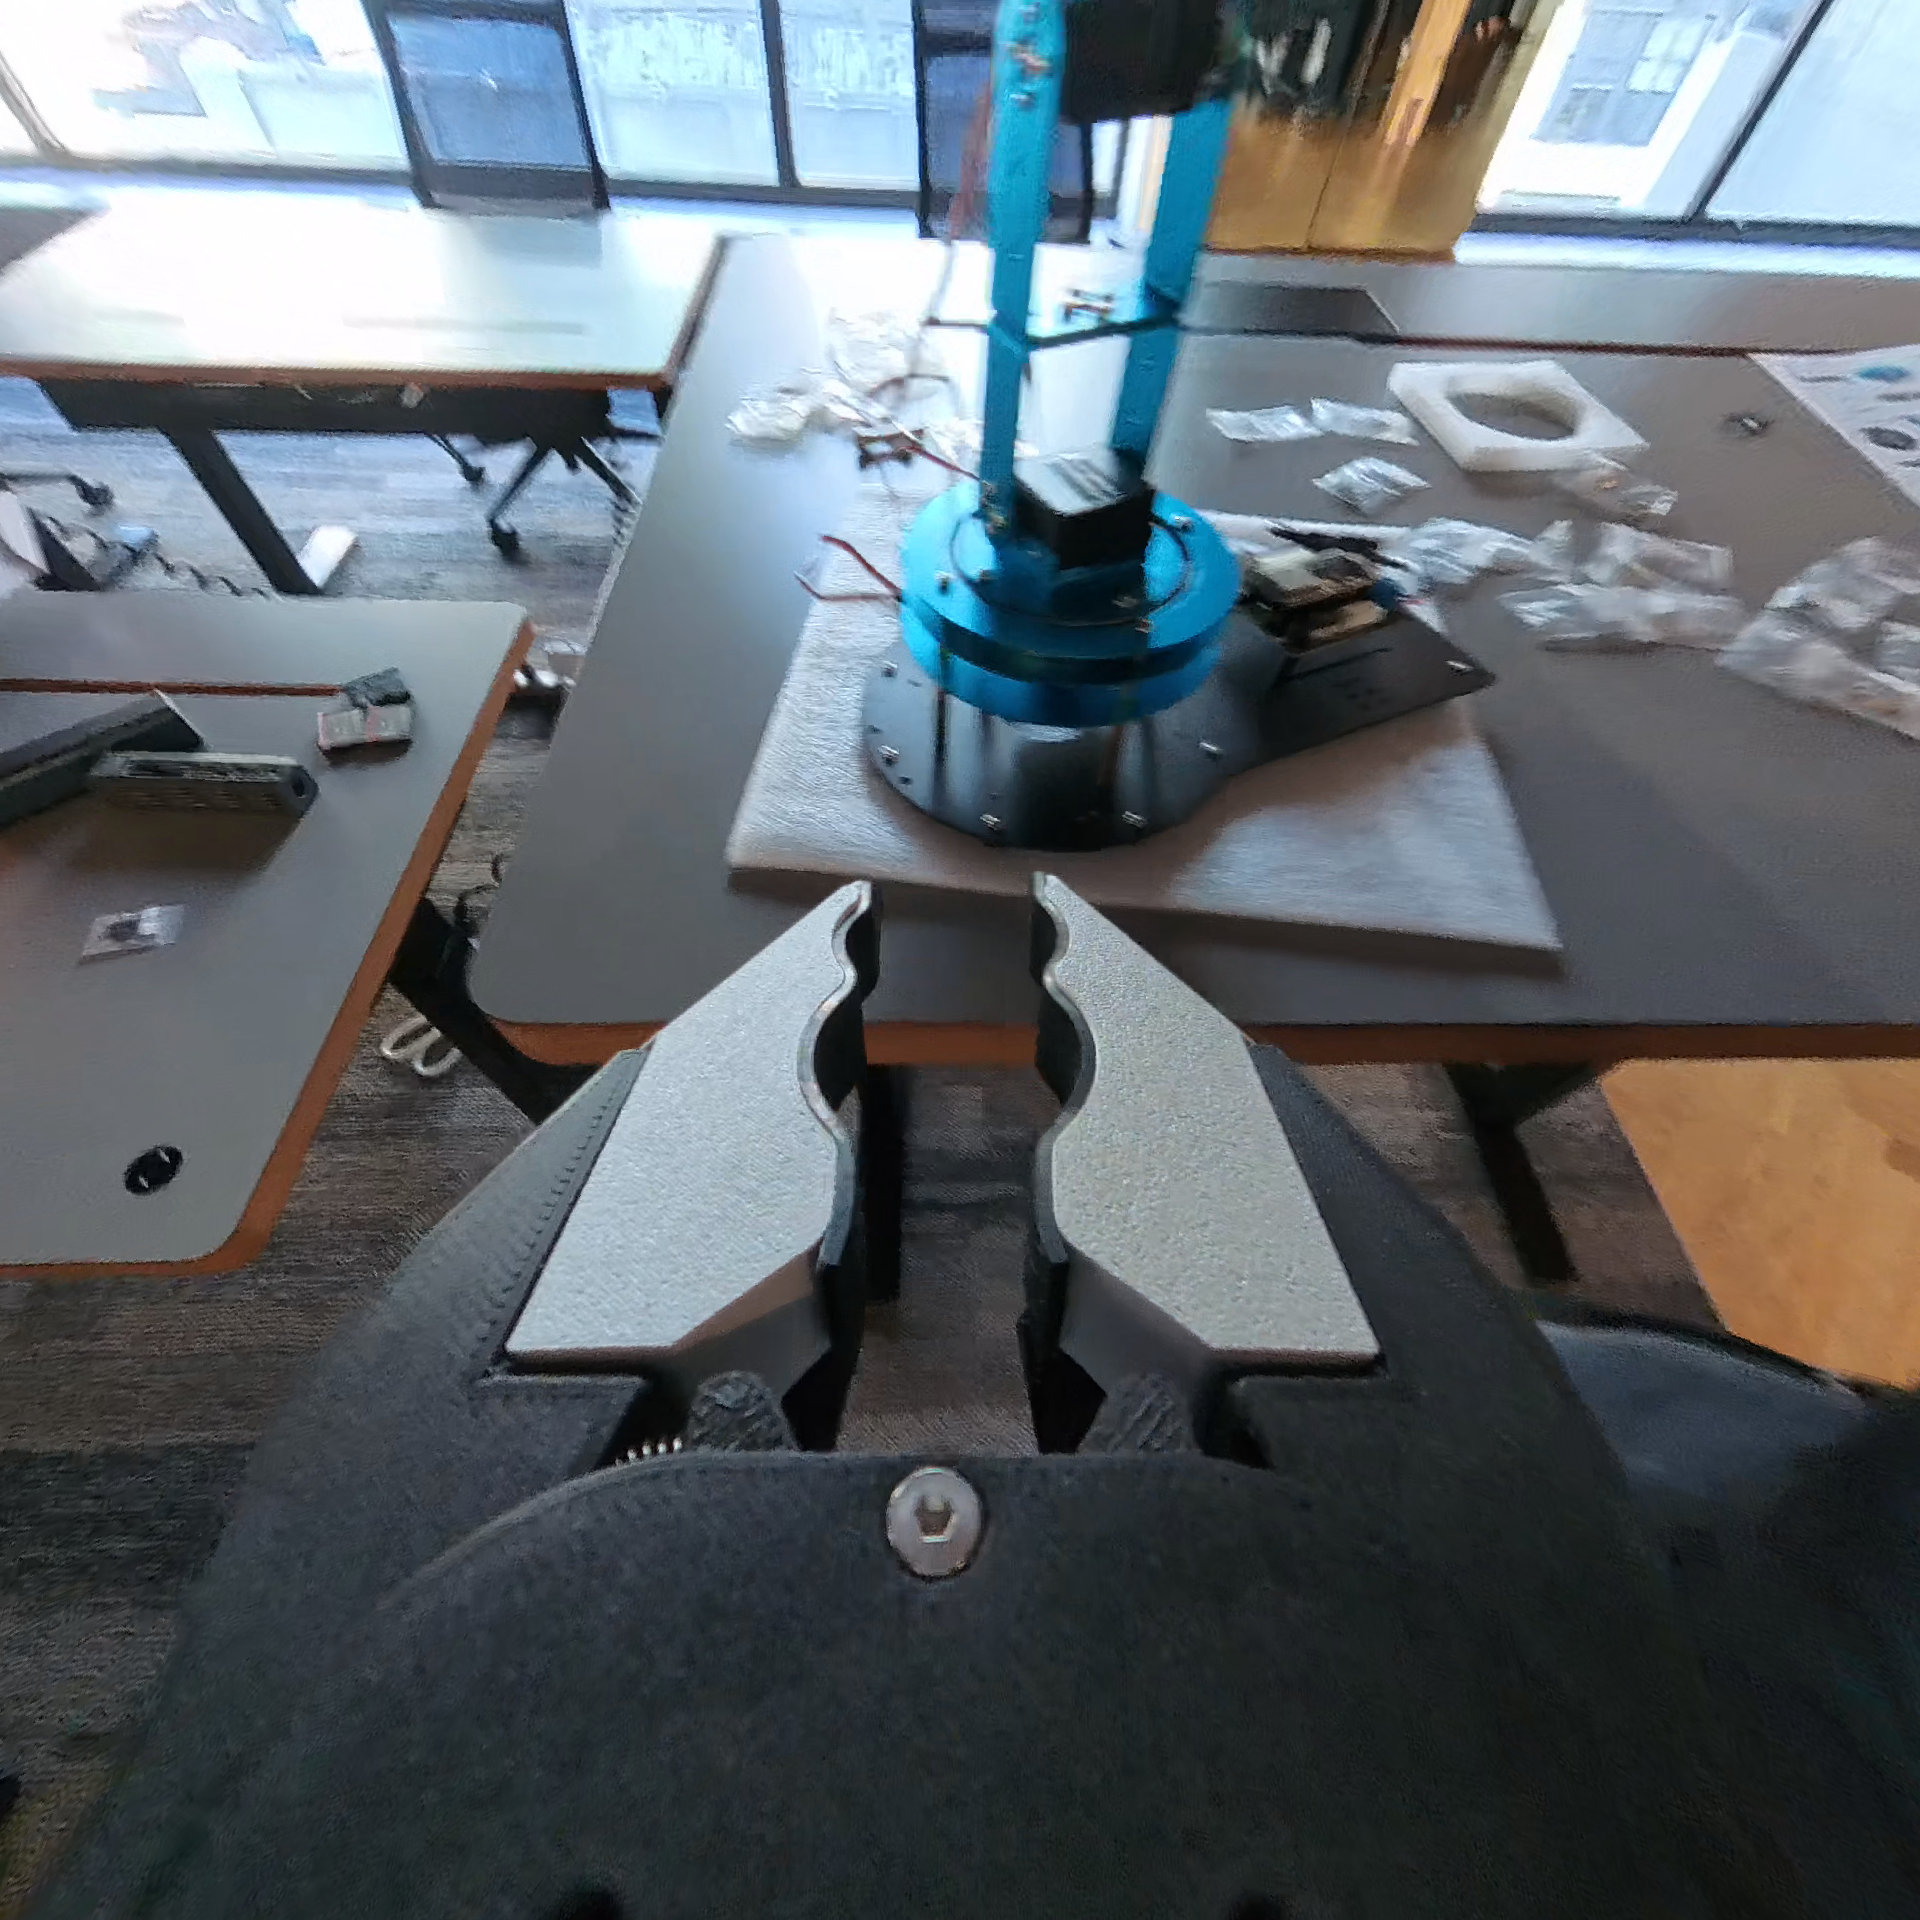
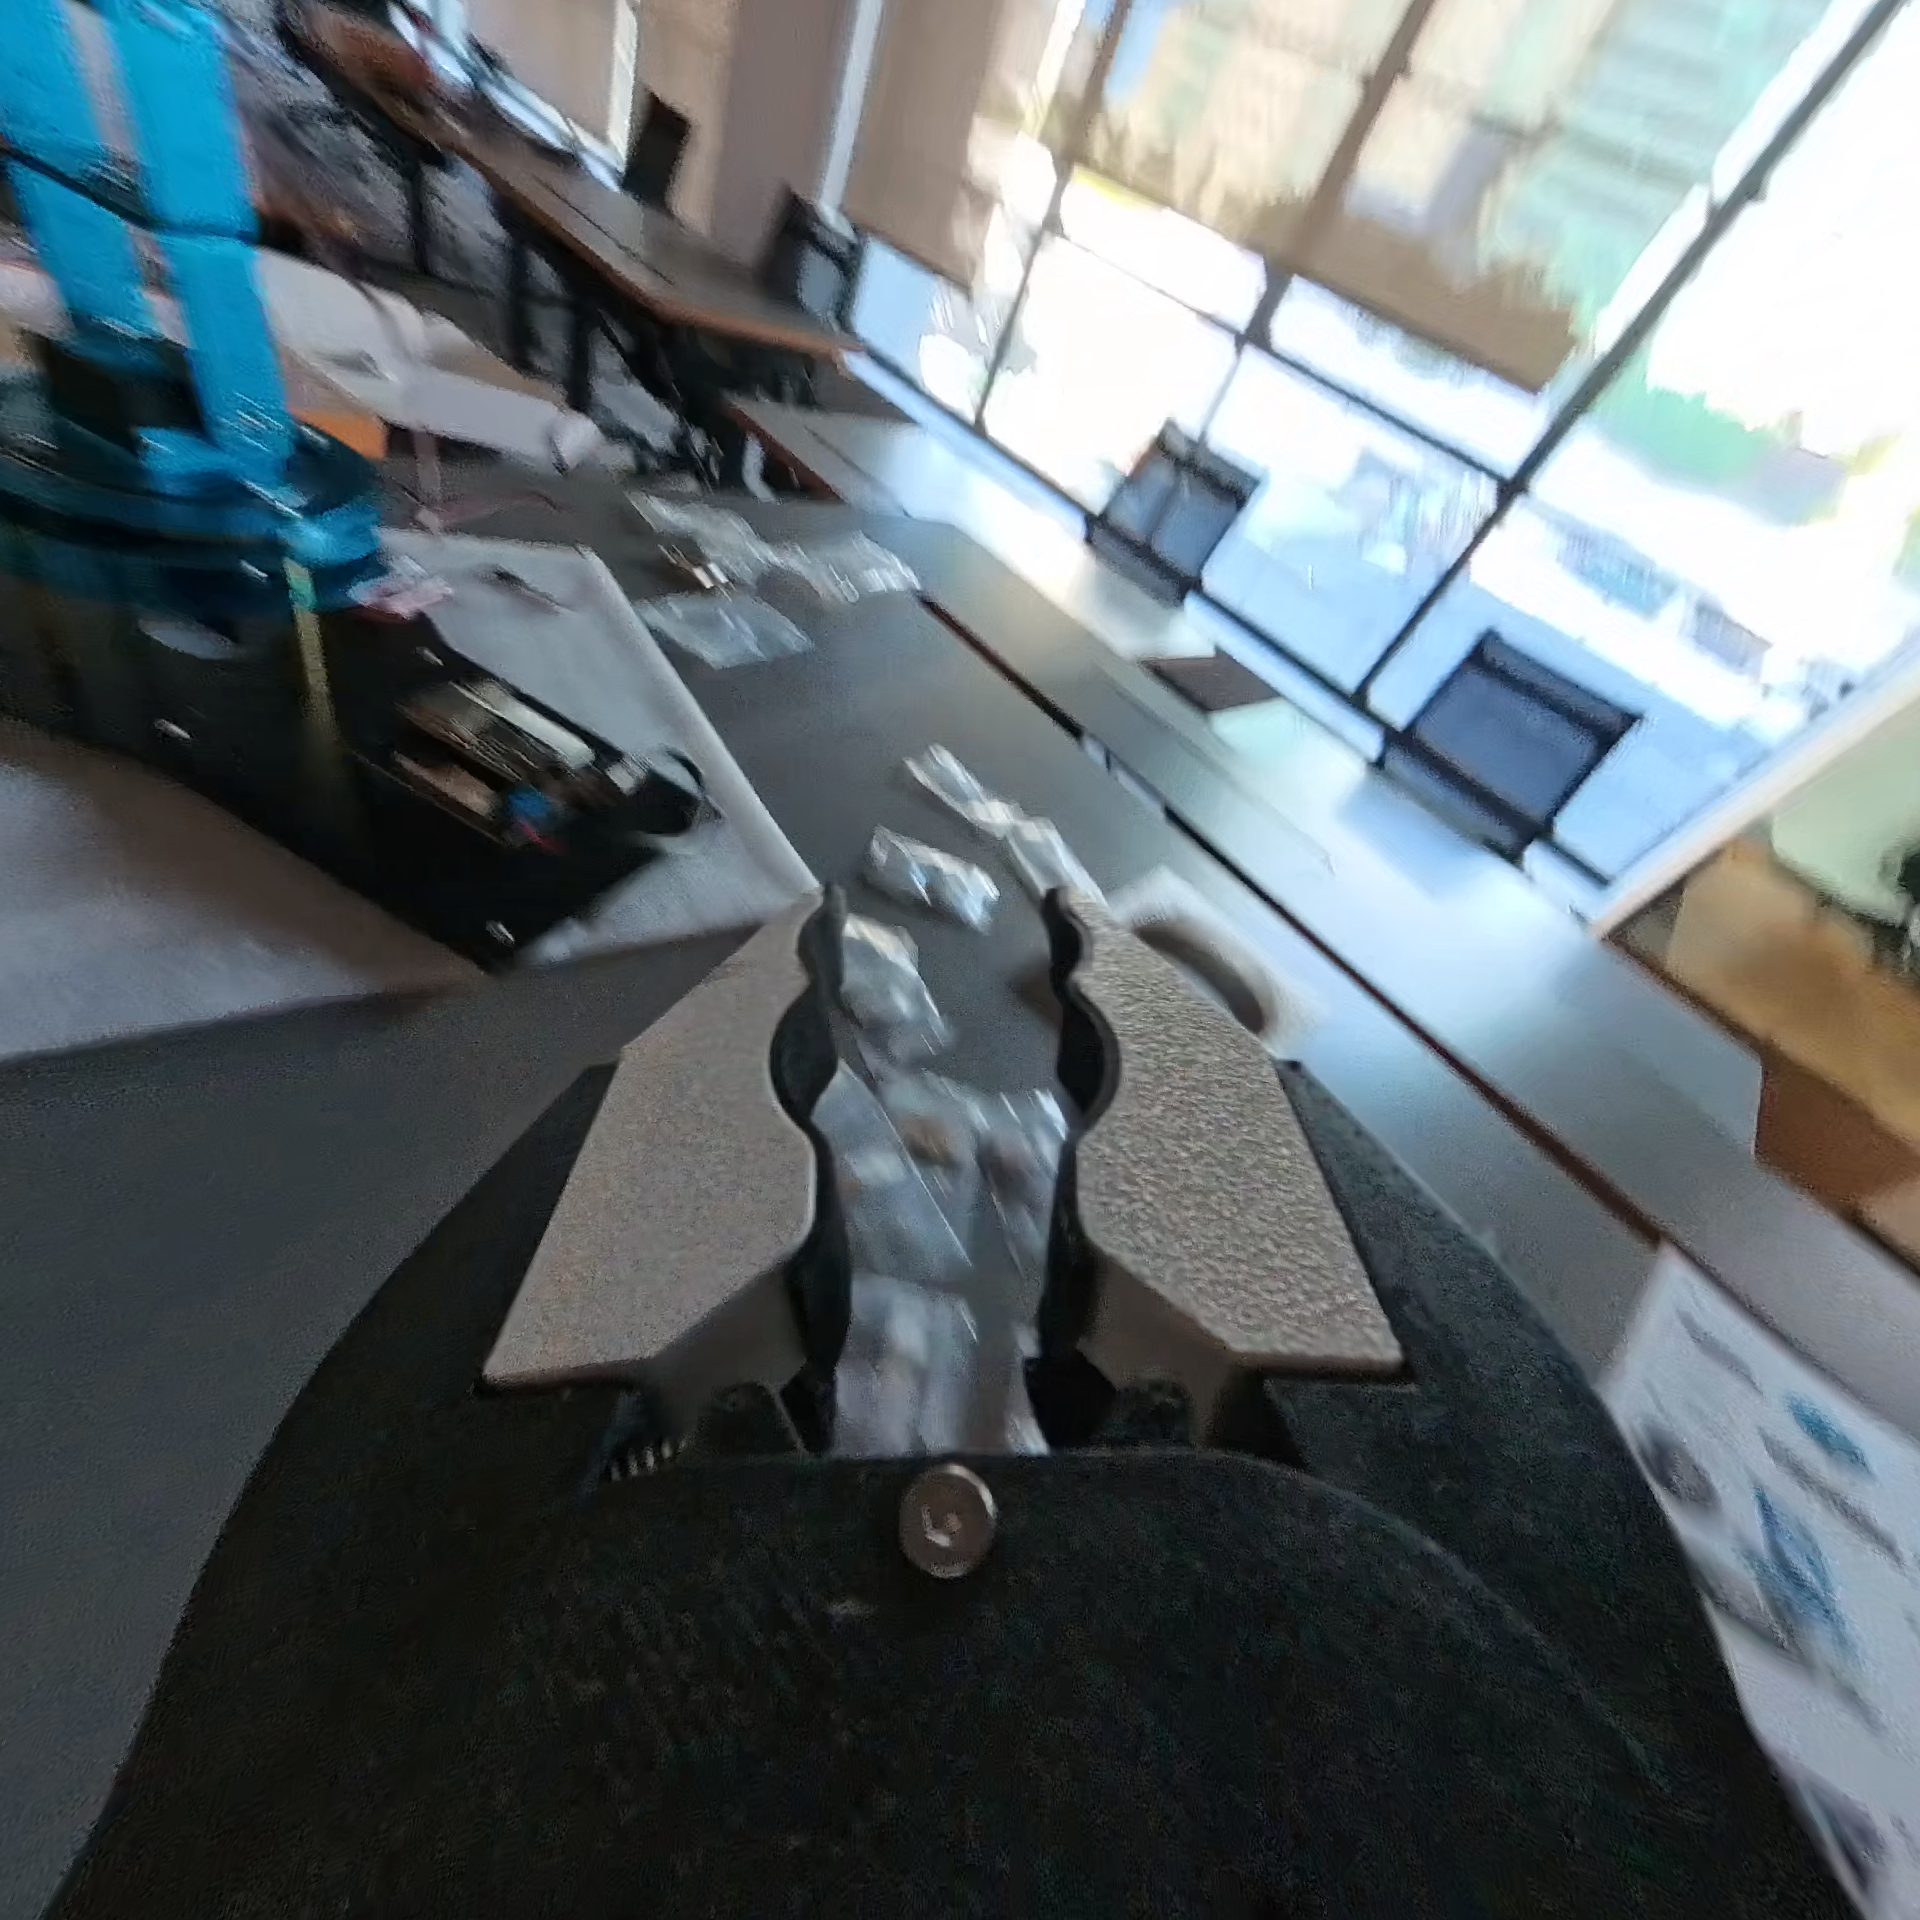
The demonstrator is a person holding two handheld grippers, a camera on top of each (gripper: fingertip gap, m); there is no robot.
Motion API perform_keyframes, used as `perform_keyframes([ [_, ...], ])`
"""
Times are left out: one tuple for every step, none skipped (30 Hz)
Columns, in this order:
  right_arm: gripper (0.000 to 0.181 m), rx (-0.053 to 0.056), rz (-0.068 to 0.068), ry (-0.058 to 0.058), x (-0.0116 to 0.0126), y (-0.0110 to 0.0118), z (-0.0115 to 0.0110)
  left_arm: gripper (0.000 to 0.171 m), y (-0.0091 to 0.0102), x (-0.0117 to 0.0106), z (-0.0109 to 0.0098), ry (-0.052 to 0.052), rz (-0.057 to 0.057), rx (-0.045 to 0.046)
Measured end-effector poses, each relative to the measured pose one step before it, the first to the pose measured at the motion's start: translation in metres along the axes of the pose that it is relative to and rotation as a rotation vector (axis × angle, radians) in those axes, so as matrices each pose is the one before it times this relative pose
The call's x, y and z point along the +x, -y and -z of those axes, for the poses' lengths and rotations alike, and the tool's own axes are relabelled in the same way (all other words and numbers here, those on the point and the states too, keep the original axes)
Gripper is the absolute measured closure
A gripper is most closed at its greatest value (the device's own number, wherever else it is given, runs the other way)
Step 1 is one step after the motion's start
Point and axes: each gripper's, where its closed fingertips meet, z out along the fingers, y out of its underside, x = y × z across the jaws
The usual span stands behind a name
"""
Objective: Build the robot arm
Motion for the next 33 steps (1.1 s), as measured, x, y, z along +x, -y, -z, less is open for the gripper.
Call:
perform_keyframes([
  [0.151,-0.0658,-0.0413,-0.0171,0.02335,-0.01439,0.01155,0.145,0.00094,0.00718,0.00466,-0.0064,-0.0006,-0.01304],
  [0.159,-0.0492,-0.0335,-0.0237,0.0267,-0.01367,0.00776,0.145,0.00207,0.00718,0.00408,0.0006,-0.0106,-0.00468],
  [0.165,-0.0459,-0.0306,-0.0156,0.02795,-0.01392,0.00257,0.146,0.003,0.00635,0.00335,0.0103,-0.0173,0.00331],
  [0.169,-0.0628,-0.0341,0.0011,0.0269,-0.01546,-0.0023,0.147,0.00337,0.0062,0.00228,0.0145,-0.017,0.00234],
  [0.173,-0.0472,-0.0322,0.0203,0.02482,-0.012,-0.0059,0.148,0.00337,0.00722,0.00104,0.0112,-0.0165,-0.00184],
  [0.179,-0.0539,-0.0523,0.0498,0.02059,-0.01067,-0.00819,0.148,0.00427,0.0083,0.00025,0.0076,-0.0144,0.00008],
  [0.181,-0.0769,-0.0686,0.0753,0.0163,-0.01037,-0.00876,0.15,0.00515,0.00935,-0.00032,0.0054,-0.0097,0.00297],
  [0.181,-0.0848,-0.0686,0.0865,0.01384,-0.00901,-0.00862,0.151,0.0057,0.01031,-0.00077,0.0056,-0.0045,0.00469],
  [0.181,-0.0829,-0.0588,0.0945,0.01066,-0.00639,-0.00672,0.151,0.00631,0.01134,-0.00126,0.0051,0.0001,0.00831],
  [0.18,-0.0595,-0.0344,0.0563,0.01288,-0.0028,-0.00452,0.152,0.00641,0.01269,-0.00213,0.0011,0.0051,0.01139],
  [0.18,-0.0365,-0.0057,0.0272,0.01342,-0.0009,-0.00375,0.153,0.00622,0.01391,-0.00307,-0.0044,0.0094,0.01271],
  [0.18,-0.0271,0.028,0.0095,0.01268,-0.00013,-0.00329,0.154,0.00523,0.01499,-0.00377,-0.0082,0.0108,0.00865],
  [0.179,-0.0148,0.0534,-0.0129,0.01295,0.00076,-0.00303,0.155,0.00424,0.01503,-0.00408,-0.0062,0.0072,0.0035],
  [0.176,-0.0072,0.0582,-0.0235,0.0129,0.00174,-0.00321,0.155,0.00378,0.01386,-0.00389,0.0026,0.0031,0.00329],
  [0.171,-0.0021,0.0602,-0.0071,0.0096,0.00257,-0.00386,0.155,0.00362,0.01299,-0.00329,0.0083,0.0017,0.0034],
  [0.168,0.0055,0.0528,0.0227,0.00483,0.00344,-0.00491,0.155,0.00322,0.01325,-0.0027,0.0045,0.0015,0.00091],
  [0.165,-0.0018,0.0302,0.0326,0.00419,0.00235,-0.00595,0.155,0.00253,0.01331,-0.00217,-0.0006,0.0025,-0.00223],
  [0.163,-0.0178,0.0144,0.0328,0.00496,0.00038,-0.00659,0.155,0.00174,0.01209,-0.00173,-0.0004,0.0018,-0.00631],
  [0.16,-0.024,0.0327,0.0364,0.00396,-0.00047,-0.00667,0.156,0.00029,0.01005,-0.0014,0.004,-0.0014,-0.0141],
  [0.156,-0.0266,0.0645,0.0327,0.00325,-0.00176,-0.00632,0.156,-0.00123,0.00783,-0.00085,0.0082,-0.0042,-0.02346],
  [0.15,-0.0346,0.0701,-0.0063,0.00893,-0.00411,-0.0055,0.156,-0.00141,0.00592,-0.00033,0.0126,-0.0058,-0.02626],
  [0.146,-0.0361,0.0589,-0.0114,0.00943,-0.00499,-0.00456,0.155,-0.00067,0.00412,0.00059,0.0168,-0.0063,-0.02155],
  [0.146,-0.0222,0.0442,0.008,0.00573,-0.00324,-0.00354,0.155,0.00015,0.00338,0.00091,0.016,-0.0063,-0.01726],
  [0.15,0.0068,0.0312,0.0128,0.00324,0.00115,-0.00192,0.155,0.0006,0.00289,0.00133,0.0136,-0.0065,-0.01452],
  [0.159,0.0223,0.0296,0.0255,-0.00122,0.00351,-0.00046,0.155,0.00096,0.00204,0.00151,0.0149,-0.0079,-0.01155],
  [0.166,0.0161,0.0387,0.0357,-0.00523,0.00301,-0.00039,0.155,0.00126,0.00096,0.00152,0.0174,-0.0108,-0.00886],
  [0.171,0.0041,0.0511,-0.0039,-0.00073,0.00165,-0.00074,0.155,0.00141,0.00054,0.00134,0.0162,-0.0115,-0.00634],
  [0.171,0.0077,0.0593,-0.021,0.00108,0.00235,-0.00089,0.155,0.00155,0.00056,0.00101,0.0123,-0.0085,-0.00401],
  [0.172,0.0032,0.055,0.003,-0.00226,0.00187,-0.0015,0.155,0.0015,0.00089,0.00048,0.008,-0.0034,-0.0023],
  [0.172,-0.0229,0.0473,-0.0006,-0.00051,-0.00122,-0.00192,0.155,0.00135,0.00114,-0.00006,0.0058,0.0019,-0.00167],
  [0.171,-0.024,0.0443,-0.0011,0.00015,-0.00102,-0.00161,0.155,0.00117,0.0013,-0.00022,0.0059,0.0049,-0.00084],
  [0.171,-0.0149,0.0401,0.0036,-0.00018,0.00028,-0.00138,0.155,0.00113,0.00201,-0.00025,0.003,0.0036,0.00145],
  [0.171,-0.0249,0.0339,0.006,-0.00024,-0.0013,-0.00164,0.155,0.00064,0.00261,-0.00053,0.0007,0.0018,0.00128],
])
